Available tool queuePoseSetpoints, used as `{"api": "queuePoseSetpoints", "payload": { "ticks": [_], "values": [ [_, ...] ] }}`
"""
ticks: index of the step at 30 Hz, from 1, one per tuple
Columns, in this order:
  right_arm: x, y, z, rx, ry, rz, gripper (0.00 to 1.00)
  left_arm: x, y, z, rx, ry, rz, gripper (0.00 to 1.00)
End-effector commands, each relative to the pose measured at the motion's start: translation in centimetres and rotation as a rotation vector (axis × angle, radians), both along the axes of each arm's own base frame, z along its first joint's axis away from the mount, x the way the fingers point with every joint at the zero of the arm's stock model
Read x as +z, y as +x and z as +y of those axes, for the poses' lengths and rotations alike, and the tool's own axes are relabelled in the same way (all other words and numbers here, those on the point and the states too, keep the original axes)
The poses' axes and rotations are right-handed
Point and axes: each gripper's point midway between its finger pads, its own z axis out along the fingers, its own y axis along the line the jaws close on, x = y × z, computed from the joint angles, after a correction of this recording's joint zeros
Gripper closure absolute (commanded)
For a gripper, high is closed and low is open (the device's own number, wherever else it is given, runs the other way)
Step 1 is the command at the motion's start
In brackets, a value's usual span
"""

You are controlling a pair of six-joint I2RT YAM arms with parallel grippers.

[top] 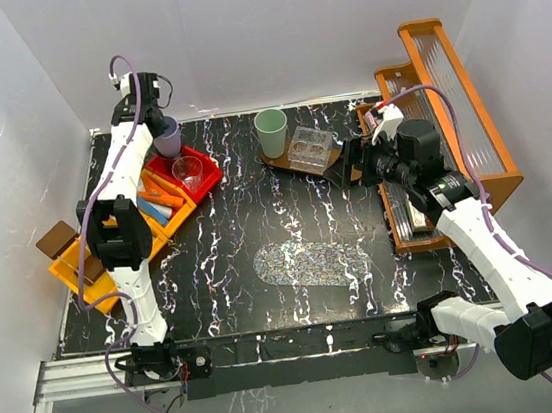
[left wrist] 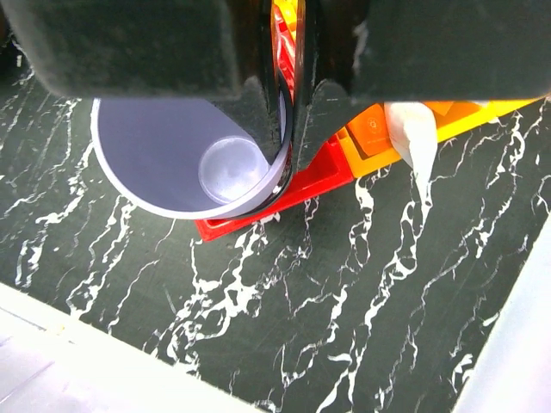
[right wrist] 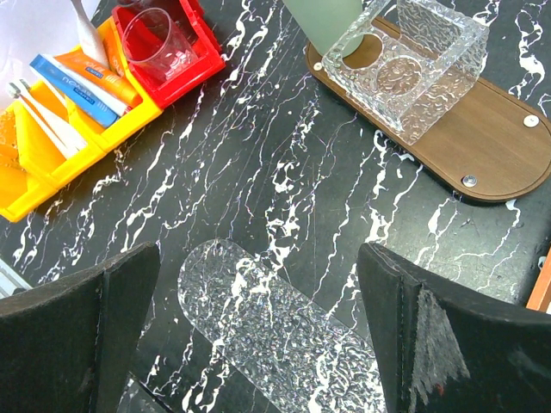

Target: Prepare toiletry sets of a toothbrush and toothpaste on the tray

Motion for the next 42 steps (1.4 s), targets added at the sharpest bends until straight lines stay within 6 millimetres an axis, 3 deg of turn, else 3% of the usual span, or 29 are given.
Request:
{"api": "queuePoseSetpoints", "payload": {
  "ticks": [1,7,10,13,16,20,24,28,33,37,39,42],
  "values": [
    [2.1,0.3,0.1,0.0,0.022,-0.067,0.02,7.6,-0.1,0.9,0.006,0.009,-0.141,1.0],
    [1.5,0.4,-0.3,-0.024,0.007,-0.053,0.02,14.4,-2.5,-0.2,-0.108,-0.016,-0.247,1.0],
    [1.1,0.3,-0.9,-0.053,-0.008,-0.05,0.02,16.5,-4.9,-3.0,-0.287,-0.086,-0.293,1.0],
    [0.9,0.4,-1.7,-0.093,-0.03,-0.059,0.02,17.7,-8.9,-6.1,-0.443,-0.197,-0.346,1.0],
    [1.2,0.3,-1.7,-0.094,-0.027,-0.063,0.02,16.5,-12.6,-9.2,-0.504,-0.258,-0.33,1.0],
    [2.2,0.0,-0.2,-0.019,0.019,-0.041,0.02,12.1,-17.3,-16.0,-0.596,-0.177,-0.235,1.0],
    [3.1,-0.3,1.1,0.046,0.046,-0.026,0.04,8.8,-20.3,-19.5,-0.612,-0.086,-0.166,1.0],
    [3.1,-1.1,3.3,0.096,0.064,-0.002,0.08,6.0,-22.1,-23.0,-0.656,-0.05,-0.115,1.0],
    [1.5,-1.8,6.8,0.125,0.058,0.058,0.14,3.8,-23.7,-26.6,-0.704,0.004,-0.068,1.0],
    [-0.2,-1.7,8.3,0.109,0.026,0.102,0.25,2.6,-24.4,-28.0,-0.714,0.043,-0.035,1.0],
    [-1.2,-1.5,8.8,0.098,0.009,0.131,0.34,2.4,-24.8,-28.5,-0.724,0.034,-0.034,1.0],
    [-2.7,-1.3,9.5,0.081,-0.024,0.167,0.39,2.2,-25.3,-29.2,-0.737,0.023,-0.038,1.0]
  ]
}}
